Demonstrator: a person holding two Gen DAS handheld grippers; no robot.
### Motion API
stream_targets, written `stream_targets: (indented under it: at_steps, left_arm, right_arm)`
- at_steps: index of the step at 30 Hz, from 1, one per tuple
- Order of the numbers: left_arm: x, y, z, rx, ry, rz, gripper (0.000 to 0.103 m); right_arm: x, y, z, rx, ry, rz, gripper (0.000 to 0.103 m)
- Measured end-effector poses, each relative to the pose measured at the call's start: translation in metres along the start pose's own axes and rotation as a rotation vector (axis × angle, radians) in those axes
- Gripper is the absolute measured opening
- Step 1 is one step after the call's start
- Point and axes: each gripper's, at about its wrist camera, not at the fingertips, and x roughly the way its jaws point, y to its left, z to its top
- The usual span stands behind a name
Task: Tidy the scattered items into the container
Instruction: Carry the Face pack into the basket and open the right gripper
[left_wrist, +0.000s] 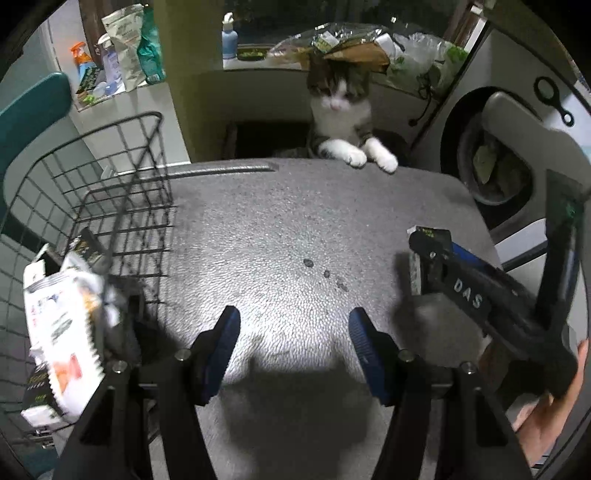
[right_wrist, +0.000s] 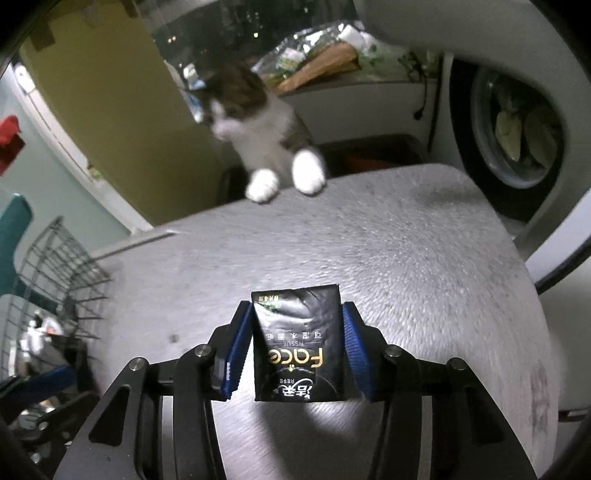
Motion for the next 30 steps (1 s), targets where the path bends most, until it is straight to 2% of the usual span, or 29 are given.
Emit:
stream_targets:
  at_steps: [5,7,11,20,25,30]
  left_arm:
    - [-0.043,0.02,-0.014,-0.024,-0.047,0.0,0.066]
    - [-0.063,0.04,-0.018,-0.049,-0.064,0.024,0.067]
    - [-0.095,0.087,-0.027,-0.12,-0.076,0.059,0.067]
    - [-0.133,0.181,-0.04,-0.198,-0.096,0.248,0.067]
    - [-0.14,0.209,-0.046,-0.229,-0.1,0.252,0.067]
    - [-0.14,0.216,-0.048,-0.239,-0.102,0.236,0.067]
  right_arm:
    - [-0.044,0.05,-0.012,-0.04,-0.014,0.102,0.048]
    - [-0.061,0.078,-0.017,-0.089,-0.012,0.111,0.048]
    - [-0.083,0.135,-0.023,-0.176,0.003,0.186,0.048]
    - [-0.101,0.249,-0.05,-0.34,0.056,0.238,0.048]
    - [-0.093,0.283,-0.061,-0.383,0.09,0.251,0.048]
    - [-0.09,0.293,-0.064,-0.393,0.094,0.256,0.049]
